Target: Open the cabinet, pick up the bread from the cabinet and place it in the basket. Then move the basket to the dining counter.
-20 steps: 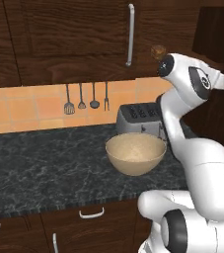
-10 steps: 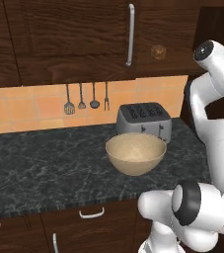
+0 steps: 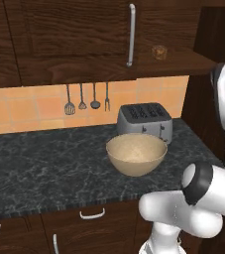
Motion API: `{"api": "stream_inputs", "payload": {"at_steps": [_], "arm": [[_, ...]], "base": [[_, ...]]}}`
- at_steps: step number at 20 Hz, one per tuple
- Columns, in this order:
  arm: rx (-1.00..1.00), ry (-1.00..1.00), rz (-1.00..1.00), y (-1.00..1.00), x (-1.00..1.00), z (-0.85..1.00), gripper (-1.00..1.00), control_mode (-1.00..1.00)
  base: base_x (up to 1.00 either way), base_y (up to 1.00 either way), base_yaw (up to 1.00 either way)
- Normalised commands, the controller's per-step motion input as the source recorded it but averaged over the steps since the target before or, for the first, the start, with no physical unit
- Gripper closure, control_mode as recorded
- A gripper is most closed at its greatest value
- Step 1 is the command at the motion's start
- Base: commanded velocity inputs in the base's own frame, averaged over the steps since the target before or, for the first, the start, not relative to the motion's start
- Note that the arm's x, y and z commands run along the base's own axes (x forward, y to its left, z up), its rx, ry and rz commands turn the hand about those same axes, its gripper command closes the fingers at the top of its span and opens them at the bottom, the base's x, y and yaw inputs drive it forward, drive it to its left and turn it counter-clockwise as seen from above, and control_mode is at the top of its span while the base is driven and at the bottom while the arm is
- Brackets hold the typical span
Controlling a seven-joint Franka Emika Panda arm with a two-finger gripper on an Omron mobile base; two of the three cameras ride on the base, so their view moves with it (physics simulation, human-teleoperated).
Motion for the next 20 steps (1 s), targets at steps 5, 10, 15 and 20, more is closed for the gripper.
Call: {"api": "stream_inputs", "payload": {"at_steps": [5,10,15,20], "arm": [[-0.01,-0.05,0.39,0.68,-0.78,0.56,1.0,-1.0],[-0.04,-0.01,0.58,0.9,-0.24,0.28,1.0,-1.0],[0.0,-0.26,0.56,0.91,0.06,0.01,1.0,-1.0],[-0.03,-0.16,0.44,0.49,0.39,0.07,-1.0,-1.0]], "base": [[0.0,0.0,0.0],[0.0,0.0,0.0],[0.0,0.0,0.0],[0.0,0.0,0.0]]}}
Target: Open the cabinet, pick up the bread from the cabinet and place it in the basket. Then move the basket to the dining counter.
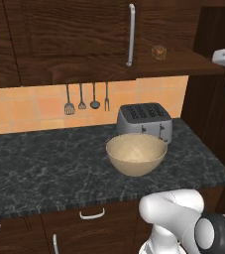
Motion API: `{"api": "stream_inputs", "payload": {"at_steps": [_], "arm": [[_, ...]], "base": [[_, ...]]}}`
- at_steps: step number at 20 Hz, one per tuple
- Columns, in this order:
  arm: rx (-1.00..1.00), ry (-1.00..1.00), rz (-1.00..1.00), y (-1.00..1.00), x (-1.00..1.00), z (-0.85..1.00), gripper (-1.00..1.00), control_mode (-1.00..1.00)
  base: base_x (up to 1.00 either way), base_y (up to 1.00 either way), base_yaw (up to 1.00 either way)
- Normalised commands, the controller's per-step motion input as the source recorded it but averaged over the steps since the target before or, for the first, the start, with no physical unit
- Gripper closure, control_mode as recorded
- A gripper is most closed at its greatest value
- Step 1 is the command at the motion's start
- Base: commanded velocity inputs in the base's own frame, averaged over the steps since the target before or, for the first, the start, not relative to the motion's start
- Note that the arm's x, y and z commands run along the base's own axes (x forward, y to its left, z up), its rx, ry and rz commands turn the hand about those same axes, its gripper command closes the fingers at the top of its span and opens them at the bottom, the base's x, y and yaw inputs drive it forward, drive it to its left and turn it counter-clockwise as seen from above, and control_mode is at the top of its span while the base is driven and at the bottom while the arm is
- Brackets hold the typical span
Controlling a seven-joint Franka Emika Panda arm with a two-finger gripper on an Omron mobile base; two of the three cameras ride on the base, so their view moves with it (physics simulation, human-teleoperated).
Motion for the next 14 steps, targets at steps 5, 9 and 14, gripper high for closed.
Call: {"api": "stream_inputs", "payload": {"at_steps": [5,9,14], "arm": [[-0.01,0.11,0.23,0.19,0.52,0.11,-1.0,-1.0],[-0.03,0.05,0.07,0.19,0.52,0.11,-1.0,-1.0],[-0.04,0.03,0.01,0.23,0.71,0.0,-1.0,-1.0]], "base": [[0.0,0.0,0.0],[0.0,0.0,0.0],[0.0,0.0,0.0]]}}
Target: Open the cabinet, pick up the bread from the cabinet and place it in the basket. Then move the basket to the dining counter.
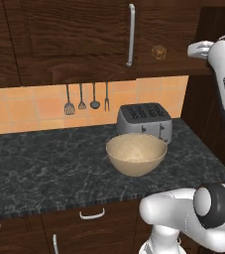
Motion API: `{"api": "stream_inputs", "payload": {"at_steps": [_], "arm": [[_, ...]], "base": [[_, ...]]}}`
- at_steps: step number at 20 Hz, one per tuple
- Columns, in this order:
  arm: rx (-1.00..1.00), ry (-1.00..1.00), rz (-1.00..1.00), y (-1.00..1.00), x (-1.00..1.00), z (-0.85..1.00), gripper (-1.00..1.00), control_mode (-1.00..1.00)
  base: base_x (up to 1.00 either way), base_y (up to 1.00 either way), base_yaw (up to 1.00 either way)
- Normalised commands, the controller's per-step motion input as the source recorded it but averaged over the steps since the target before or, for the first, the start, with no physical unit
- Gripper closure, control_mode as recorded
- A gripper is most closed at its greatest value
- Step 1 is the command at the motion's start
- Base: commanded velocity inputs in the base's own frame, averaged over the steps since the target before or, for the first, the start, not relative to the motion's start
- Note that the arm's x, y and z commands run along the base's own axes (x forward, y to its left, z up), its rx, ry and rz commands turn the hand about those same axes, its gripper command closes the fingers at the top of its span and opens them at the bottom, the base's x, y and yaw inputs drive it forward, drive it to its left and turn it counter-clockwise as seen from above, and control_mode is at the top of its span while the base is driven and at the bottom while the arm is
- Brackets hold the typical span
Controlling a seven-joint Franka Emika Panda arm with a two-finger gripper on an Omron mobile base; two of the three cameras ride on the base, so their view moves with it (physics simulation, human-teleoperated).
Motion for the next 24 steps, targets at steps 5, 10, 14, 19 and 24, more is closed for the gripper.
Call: {"api": "stream_inputs", "payload": {"at_steps": [5,10,14,19,24], "arm": [[0.0,0.0,0.03,0.16,0.8,-0.06,-1.0,-1.0],[0.0,0.04,0.02,0.05,0.92,-0.04,-1.0,-1.0],[0.0,0.07,0.07,0.0,0.73,-0.02,-1.0,-1.0],[0.0,0.01,0.06,0.0,0.69,-0.03,-1.0,-1.0],[0.0,0.03,0.04,-0.15,0.67,-0.04,-1.0,-1.0]], "base": [[0.0,0.0,0.0],[0.0,0.0,0.0],[0.0,0.0,0.0],[0.0,0.0,0.0],[0.0,0.0,0.0]]}}
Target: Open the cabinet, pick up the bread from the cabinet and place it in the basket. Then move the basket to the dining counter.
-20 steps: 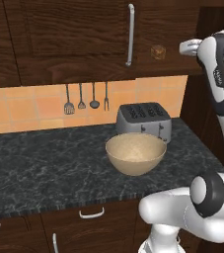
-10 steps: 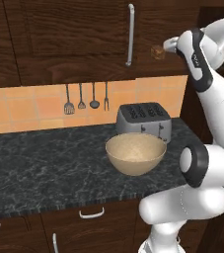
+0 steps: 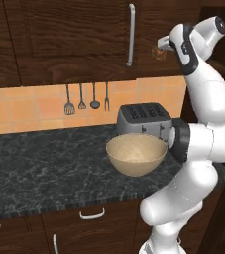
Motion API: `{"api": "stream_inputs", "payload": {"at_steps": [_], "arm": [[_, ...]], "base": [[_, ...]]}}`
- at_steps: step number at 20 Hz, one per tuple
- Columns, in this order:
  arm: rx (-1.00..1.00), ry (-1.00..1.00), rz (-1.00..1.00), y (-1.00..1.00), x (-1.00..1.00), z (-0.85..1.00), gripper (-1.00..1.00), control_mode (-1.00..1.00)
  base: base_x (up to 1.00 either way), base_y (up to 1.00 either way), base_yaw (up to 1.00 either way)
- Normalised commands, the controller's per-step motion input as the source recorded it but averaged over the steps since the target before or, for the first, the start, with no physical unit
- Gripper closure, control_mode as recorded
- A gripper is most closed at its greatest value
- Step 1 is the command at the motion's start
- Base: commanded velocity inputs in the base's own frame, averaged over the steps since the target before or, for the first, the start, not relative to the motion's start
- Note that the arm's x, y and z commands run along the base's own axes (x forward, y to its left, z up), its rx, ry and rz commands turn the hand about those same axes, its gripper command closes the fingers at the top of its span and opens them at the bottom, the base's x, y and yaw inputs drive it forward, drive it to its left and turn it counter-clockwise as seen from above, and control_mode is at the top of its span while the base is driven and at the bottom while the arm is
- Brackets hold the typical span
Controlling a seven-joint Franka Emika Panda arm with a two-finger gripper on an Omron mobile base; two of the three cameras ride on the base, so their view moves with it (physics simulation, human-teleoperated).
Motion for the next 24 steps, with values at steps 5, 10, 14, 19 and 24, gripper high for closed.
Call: {"api": "stream_inputs", "payload": {"at_steps": [5,10,14,19,24], "arm": [[0.0,0.01,0.0,-0.16,0.5,-0.01,-1.0,-1.0],[0.0,0.01,0.0,-0.01,0.45,-0.08,-1.0,-1.0],[0.0,0.02,0.0,0.0,0.29,-0.2,-1.0,-1.0],[-0.01,0.0,0.0,0.0,0.3,-0.23,-1.0,-1.0],[-0.03,0.0,0.0,0.06,0.39,-0.23,-1.0,-1.0]], "base": [[0.0,0.0,0.0],[0.0,0.0,0.0],[0.0,0.0,0.0],[0.0,0.0,0.0],[0.0,0.0,0.0]]}}
